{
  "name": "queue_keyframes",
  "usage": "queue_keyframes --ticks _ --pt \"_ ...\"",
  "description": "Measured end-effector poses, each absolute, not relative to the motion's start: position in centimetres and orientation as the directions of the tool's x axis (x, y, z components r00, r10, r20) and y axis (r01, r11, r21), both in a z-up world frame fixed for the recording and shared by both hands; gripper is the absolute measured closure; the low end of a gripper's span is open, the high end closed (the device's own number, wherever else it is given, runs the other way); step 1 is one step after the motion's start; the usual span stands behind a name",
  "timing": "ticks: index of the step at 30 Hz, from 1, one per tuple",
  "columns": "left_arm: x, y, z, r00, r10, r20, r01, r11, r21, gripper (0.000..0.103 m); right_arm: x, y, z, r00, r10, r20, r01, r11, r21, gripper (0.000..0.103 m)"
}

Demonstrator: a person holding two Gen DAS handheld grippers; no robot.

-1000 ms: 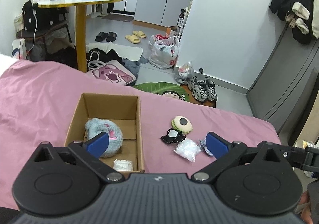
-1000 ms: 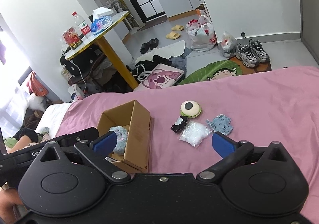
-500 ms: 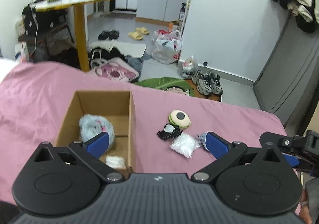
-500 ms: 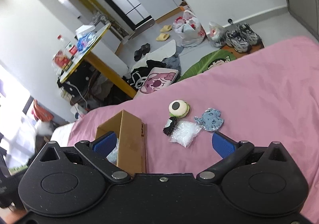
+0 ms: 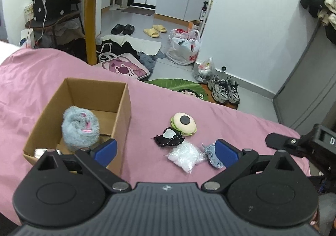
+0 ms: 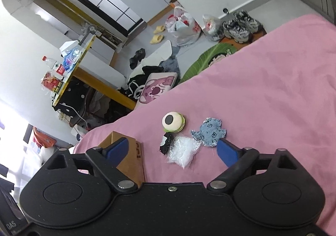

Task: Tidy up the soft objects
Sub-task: 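Move both open grippers from the box toward the remaining items on the bed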

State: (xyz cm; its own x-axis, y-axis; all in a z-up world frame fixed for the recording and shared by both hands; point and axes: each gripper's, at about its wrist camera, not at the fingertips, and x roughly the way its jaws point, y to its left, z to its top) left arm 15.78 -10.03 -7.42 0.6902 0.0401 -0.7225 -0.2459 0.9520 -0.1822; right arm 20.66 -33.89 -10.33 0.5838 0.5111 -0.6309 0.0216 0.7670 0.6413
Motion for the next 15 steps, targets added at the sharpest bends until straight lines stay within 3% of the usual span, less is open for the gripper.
queue_keyframes --ticks 11,13,15 --pt "19.4 -11.5 -11.2 0.649 0.008 -0.761 -0.311 0.915 -0.256 0.021 23.5 -34.7 -13.4 0.532 0.523 -0.666 0.092 0.746 0.659 0.027" --pt "20.2 -11.6 -12.2 0.626 0.004 -0.78 -0.333 0.906 -0.262 0.031 24.3 -34.5 -13.8 0.525 0.527 -0.668 0.097 0.743 0.662 0.027" --pt "20.8 -11.5 -13.0 0.612 -0.007 -0.791 -0.351 0.894 -0.279 0.035 25.0 -34.1 -14.3 0.51 0.527 -0.68 0.103 0.747 0.657 0.029"
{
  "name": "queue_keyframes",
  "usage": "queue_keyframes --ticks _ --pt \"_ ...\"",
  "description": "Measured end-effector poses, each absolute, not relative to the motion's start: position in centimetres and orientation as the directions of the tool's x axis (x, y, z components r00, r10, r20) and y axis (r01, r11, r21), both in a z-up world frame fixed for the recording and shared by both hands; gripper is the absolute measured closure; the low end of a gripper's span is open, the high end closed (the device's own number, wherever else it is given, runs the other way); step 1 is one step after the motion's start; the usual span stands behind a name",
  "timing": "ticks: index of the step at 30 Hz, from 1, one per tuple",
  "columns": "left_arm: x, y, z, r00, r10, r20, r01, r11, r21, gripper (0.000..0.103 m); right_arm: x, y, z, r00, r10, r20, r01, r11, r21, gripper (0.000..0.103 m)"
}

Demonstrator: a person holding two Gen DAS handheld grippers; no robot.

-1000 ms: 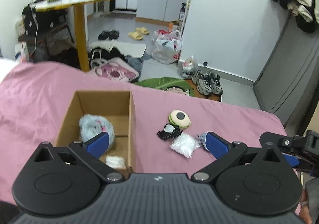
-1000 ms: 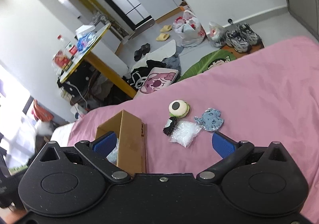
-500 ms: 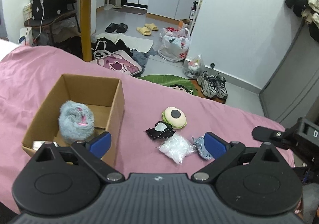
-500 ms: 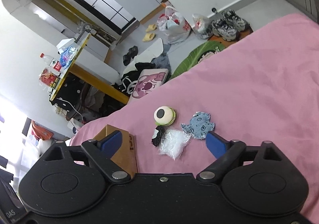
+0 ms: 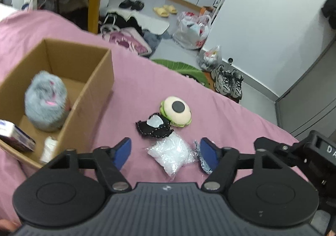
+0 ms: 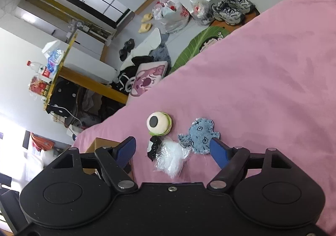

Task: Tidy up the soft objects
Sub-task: 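Move both open grippers from the box toward the remaining items on the bed, then grasp the clear plastic bag with the left gripper while the right grasps the blue denim plush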

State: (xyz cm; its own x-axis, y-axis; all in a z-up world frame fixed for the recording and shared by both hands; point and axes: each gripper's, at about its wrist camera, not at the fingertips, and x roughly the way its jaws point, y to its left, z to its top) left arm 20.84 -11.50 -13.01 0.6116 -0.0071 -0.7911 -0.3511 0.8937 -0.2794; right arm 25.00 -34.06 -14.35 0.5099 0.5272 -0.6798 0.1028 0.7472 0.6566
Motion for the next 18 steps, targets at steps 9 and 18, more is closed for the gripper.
queue_keyframes --ticks 9,18 --pt "23.2 -11.2 -17.0 0.539 -0.032 -0.841 -0.423 0.853 -0.304 0.042 27.3 -33.8 -18.0 0.422 0.496 -0.759 0.188 0.771 0.608 0.042" --pt "24.6 -11.1 -20.3 0.498 -0.063 -0.865 -0.474 0.816 -0.332 0.043 27.7 -34.0 -20.3 0.377 0.474 -0.796 0.248 0.777 0.579 0.045"
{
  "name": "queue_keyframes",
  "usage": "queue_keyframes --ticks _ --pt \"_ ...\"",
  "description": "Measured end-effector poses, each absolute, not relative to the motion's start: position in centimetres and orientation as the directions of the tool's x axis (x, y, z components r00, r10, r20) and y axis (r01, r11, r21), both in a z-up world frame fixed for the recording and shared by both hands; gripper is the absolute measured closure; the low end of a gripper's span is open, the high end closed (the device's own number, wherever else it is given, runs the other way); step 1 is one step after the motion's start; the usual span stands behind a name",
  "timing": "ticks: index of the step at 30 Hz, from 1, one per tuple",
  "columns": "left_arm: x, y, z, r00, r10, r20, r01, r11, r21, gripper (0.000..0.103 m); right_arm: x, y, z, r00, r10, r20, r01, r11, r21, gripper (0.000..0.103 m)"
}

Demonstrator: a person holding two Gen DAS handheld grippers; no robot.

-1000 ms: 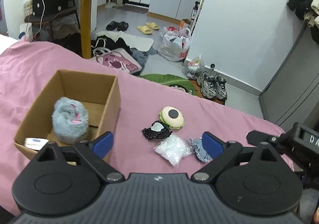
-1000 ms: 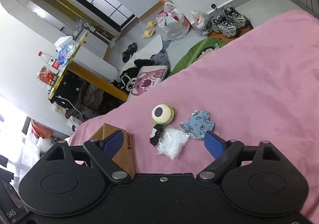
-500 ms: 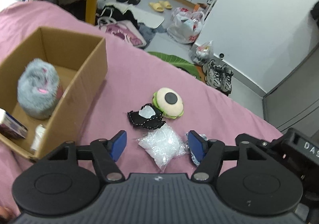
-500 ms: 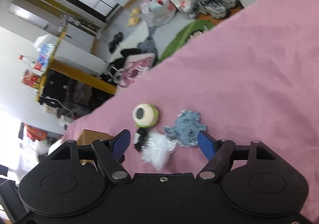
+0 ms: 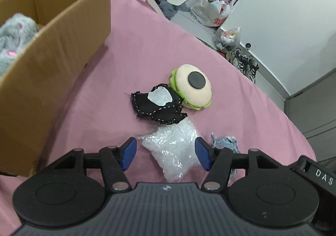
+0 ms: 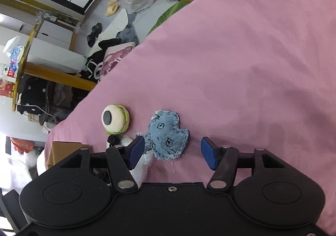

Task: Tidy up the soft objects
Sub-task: 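Grasp the clear plastic bag with the left gripper while the right grasps the blue denim plush, then carry the plastic bag with the left gripper while the right carries the denim plush over the box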

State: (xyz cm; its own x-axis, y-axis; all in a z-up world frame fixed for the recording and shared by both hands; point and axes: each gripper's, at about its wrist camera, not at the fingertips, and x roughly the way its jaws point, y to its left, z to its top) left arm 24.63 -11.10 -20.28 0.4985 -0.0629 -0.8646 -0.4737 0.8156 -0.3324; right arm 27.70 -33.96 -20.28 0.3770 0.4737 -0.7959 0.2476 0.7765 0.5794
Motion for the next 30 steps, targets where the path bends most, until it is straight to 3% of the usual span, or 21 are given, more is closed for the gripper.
queue_keyframes --ticks 3,10,15,17,19,21,30 --pt "24.8 -11.1 -20.6 0.506 -0.065 -0.86 -0.48 0.807 -0.343 0.045 28.2 -33.7 -20.8 0.362 0.482 -0.798 0.255 0.772 0.582 0.045" --pt "24.9 -10.6 -20.8 0.519 -0.1 -0.849 -0.474 0.793 -0.383 0.063 28.9 -33.2 -21.3 0.338 0.492 -0.802 0.251 0.775 0.581 0.046" --pt "24.9 -10.8 -20.5 0.529 -0.115 -0.841 -0.463 0.791 -0.4 0.069 29.0 -32.8 -21.8 0.347 0.489 -0.8 0.249 0.775 0.581 0.046" --pt "24.9 -10.8 -20.3 0.525 -0.124 -0.842 -0.459 0.791 -0.404 0.071 28.8 -32.5 -22.0 0.352 0.473 -0.808 0.233 0.791 0.565 0.054" --pt "24.8 -11.0 -19.9 0.523 -0.131 -0.842 -0.443 0.802 -0.4 0.072 28.6 -32.7 -21.7 0.358 0.459 -0.813 0.225 0.802 0.553 0.07" --pt "24.5 -11.3 -19.2 0.527 -0.134 -0.84 -0.413 0.823 -0.39 0.073 28.3 -33.1 -21.6 0.361 0.46 -0.811 0.24 0.795 0.558 0.076" --pt "22.8 -10.8 -15.8 0.559 -0.133 -0.819 -0.358 0.852 -0.383 0.074 25.9 -33.8 -19.2 0.416 0.437 -0.798 0.223 0.801 0.555 0.078"
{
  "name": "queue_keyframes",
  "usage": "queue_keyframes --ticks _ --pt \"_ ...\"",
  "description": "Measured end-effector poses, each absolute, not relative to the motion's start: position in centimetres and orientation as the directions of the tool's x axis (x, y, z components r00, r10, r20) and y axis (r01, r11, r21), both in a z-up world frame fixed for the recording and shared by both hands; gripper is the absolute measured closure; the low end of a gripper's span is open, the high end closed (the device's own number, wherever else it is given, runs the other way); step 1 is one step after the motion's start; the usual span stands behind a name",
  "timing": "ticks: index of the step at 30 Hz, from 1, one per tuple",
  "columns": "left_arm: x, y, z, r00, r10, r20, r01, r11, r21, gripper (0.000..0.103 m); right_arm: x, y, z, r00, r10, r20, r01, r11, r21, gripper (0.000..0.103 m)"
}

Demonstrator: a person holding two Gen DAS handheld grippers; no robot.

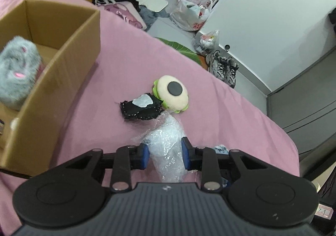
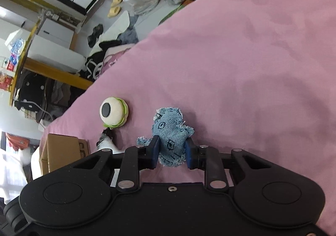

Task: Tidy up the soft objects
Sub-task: 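Carry the plastic bag with the left gripper while the right carries the denim plush over the box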

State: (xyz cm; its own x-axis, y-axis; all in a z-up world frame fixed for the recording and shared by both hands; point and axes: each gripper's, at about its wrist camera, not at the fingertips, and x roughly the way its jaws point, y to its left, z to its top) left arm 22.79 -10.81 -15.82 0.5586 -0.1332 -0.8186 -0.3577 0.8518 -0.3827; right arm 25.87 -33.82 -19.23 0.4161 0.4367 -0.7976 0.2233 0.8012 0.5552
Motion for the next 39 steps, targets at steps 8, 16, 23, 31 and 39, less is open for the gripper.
queue_keyframes --ticks 8,16,23,31,39 --pt "21.5 -10.4 -13.3 0.587 -0.144 -0.797 -0.31 0.869 -0.385 0.073 23.2 -34.9 -16.7 0.468 0.408 -0.784 0.233 0.798 0.555 0.078" --pt "19.9 -9.9 -11.4 0.607 -0.15 -0.78 -0.262 0.89 -0.374 0.073 21.1 -35.0 -14.3 0.543 0.384 -0.747 0.19 0.81 0.554 0.078" --pt "18.4 -9.2 -10.1 0.629 -0.14 -0.765 -0.237 0.902 -0.36 0.073 19.0 -34.8 -12.5 0.605 0.376 -0.702 0.16 0.807 0.569 0.078" --pt "16.8 -8.1 -8.6 0.652 -0.119 -0.749 -0.218 0.917 -0.335 0.073 18.2 -34.2 -11.2 0.64 0.365 -0.676 0.129 0.816 0.564 0.078" --pt "15.6 -6.4 -6.7 0.672 -0.094 -0.735 -0.212 0.926 -0.311 0.073 17.6 -32.5 -9.3 0.647 0.337 -0.684 0.088 0.858 0.506 0.078"
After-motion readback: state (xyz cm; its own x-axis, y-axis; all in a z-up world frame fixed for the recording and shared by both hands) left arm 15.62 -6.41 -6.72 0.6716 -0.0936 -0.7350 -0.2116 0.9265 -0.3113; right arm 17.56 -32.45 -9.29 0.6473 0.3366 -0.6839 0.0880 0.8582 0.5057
